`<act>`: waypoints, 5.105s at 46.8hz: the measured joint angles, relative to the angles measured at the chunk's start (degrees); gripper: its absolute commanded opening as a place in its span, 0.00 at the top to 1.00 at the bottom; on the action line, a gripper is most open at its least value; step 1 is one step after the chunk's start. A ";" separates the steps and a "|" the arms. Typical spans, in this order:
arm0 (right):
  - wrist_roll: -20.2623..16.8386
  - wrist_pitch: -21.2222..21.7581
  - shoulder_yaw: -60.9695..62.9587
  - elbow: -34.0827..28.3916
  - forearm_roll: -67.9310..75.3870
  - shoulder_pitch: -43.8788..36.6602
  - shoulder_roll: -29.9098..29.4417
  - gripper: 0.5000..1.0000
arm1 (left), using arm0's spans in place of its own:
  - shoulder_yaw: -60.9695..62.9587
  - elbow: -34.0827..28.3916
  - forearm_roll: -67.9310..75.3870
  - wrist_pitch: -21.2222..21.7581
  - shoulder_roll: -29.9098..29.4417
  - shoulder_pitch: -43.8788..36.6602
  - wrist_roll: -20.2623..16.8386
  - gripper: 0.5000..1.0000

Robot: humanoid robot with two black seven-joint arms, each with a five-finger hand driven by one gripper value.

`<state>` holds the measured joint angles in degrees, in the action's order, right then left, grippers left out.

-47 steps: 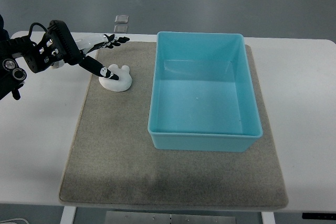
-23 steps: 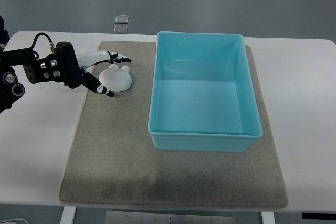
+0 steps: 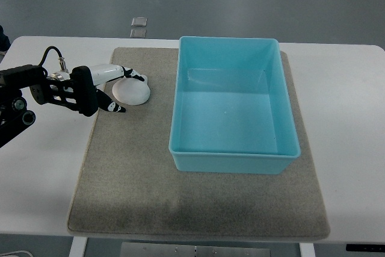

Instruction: Place white toy into blue box with left hand

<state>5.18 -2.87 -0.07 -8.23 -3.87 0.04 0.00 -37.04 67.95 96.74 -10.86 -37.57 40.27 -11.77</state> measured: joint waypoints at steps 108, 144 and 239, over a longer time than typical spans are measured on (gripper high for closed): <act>0.00 0.01 -0.01 0.01 0.00 0.02 0.00 0.13 | 12.32 5.97 2.15 1.11 19.37 14.66 3.25 0.99; 0.00 -0.02 0.01 0.01 0.00 -0.01 0.00 0.13 | 11.47 6.25 1.19 1.06 18.14 13.96 3.25 0.11; 0.00 0.01 0.01 0.00 0.00 0.02 0.00 0.13 | -13.96 -18.80 -106.52 -11.63 17.03 2.15 4.37 0.01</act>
<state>5.18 -2.86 -0.06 -8.24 -3.87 0.06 0.00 -51.00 49.15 -9.78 -22.49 -20.54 42.42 -7.40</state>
